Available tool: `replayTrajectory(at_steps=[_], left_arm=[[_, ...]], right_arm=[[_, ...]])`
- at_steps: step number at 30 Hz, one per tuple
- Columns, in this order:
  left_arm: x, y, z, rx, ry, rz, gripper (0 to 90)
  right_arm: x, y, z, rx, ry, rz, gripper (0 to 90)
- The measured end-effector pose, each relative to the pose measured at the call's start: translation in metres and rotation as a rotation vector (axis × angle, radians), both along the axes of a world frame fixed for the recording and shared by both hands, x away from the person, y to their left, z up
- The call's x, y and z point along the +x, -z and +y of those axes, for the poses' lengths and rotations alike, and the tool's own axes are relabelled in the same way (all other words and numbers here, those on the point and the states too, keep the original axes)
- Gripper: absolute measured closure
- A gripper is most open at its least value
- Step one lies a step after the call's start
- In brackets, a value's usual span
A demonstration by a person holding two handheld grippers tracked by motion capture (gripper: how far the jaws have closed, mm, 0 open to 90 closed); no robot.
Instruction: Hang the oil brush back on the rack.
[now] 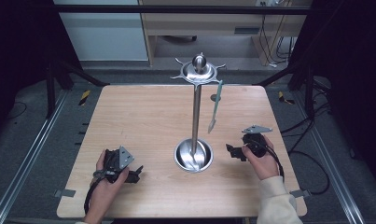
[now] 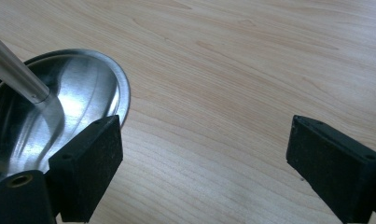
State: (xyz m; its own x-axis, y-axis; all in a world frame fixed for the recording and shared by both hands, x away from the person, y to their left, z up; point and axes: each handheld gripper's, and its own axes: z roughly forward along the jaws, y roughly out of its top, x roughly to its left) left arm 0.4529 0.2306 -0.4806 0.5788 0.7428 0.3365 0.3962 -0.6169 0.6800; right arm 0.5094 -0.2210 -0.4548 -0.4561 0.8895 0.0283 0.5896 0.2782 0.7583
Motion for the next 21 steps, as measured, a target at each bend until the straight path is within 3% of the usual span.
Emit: replayTrajectory(at_steps=[21], left_arm=[[0.0, 0.0, -0.001, 0.008, 0.005, 0.005, 2.7]], right_arm=[[0.003, 0.021, 0.006, -0.001, -0.028, 0.017, 11.4]])
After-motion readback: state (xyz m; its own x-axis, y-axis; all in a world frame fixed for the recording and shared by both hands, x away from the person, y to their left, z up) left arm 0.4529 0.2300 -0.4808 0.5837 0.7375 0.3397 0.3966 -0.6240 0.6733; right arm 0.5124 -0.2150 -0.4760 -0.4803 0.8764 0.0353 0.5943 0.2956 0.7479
